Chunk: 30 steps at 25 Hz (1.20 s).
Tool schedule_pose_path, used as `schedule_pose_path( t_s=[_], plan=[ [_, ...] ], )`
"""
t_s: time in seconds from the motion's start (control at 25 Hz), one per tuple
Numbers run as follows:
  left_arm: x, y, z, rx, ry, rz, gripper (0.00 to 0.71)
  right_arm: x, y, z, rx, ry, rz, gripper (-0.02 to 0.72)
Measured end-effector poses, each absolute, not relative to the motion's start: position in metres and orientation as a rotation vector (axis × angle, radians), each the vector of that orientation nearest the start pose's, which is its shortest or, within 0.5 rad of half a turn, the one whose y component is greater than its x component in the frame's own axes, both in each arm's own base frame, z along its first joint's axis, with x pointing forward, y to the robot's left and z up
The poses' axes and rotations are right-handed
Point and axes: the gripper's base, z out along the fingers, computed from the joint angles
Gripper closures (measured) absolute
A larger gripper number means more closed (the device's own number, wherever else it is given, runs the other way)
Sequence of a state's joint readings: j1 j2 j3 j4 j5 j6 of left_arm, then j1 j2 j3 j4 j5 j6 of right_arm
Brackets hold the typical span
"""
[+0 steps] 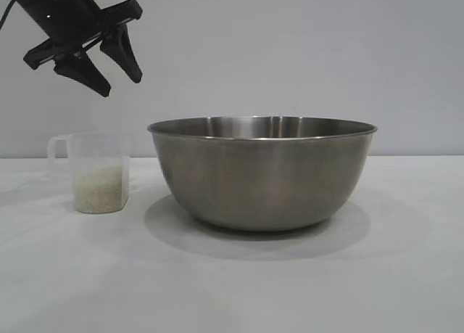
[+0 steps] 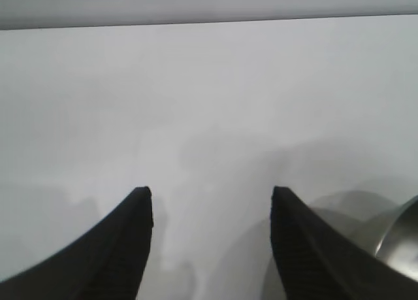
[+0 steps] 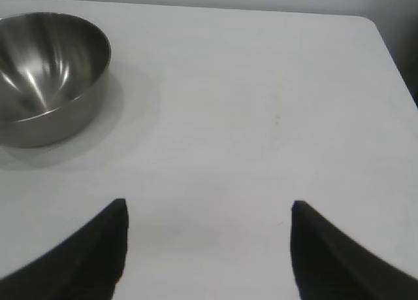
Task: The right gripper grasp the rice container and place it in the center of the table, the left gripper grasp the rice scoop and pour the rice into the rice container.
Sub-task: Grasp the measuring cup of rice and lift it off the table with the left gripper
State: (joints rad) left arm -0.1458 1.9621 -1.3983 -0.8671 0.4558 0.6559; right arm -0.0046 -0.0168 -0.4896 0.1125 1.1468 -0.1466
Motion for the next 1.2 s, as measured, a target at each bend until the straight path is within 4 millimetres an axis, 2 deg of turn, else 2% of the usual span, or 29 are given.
schedule_pose_path(
  t_s=[0.24,0.32,0.48,0.64,0.88,1.04,1.2],
  plan=[
    [0.418,-0.095,0.215,0.364,2.406,-0.512,0.359,-0.010,0.009,0.268,-0.162,2.113,0.044,0.255],
    [0.412,-0.091,0.227,0.409,2.408,-0.500,0.359,-0.010,0.009,0.268,-0.162,2.113,0.044,0.255],
    [0.396,-0.071,0.264,0.305,2.431,-0.438,0.359,-0.010,0.009,0.268,-0.162,2.113,0.044,0.255],
    [0.377,-0.063,0.291,0.319,2.455,-0.374,0.359,-0.010,0.009,0.268,-0.162,2.113,0.044,0.255],
    [0.342,-0.058,0.320,0.311,2.494,-0.358,0.359,-0.010,0.009,0.268,-0.162,2.113,0.044,0.255],
    [0.308,-0.052,0.323,0.305,2.505,-0.321,0.359,-0.010,0.009,0.268,-0.162,2.113,0.044,0.255],
    [0.271,-0.047,0.317,0.284,2.472,-0.301,0.359,-0.010,0.009,0.268,-0.162,2.113,0.044,0.255]
  ],
)
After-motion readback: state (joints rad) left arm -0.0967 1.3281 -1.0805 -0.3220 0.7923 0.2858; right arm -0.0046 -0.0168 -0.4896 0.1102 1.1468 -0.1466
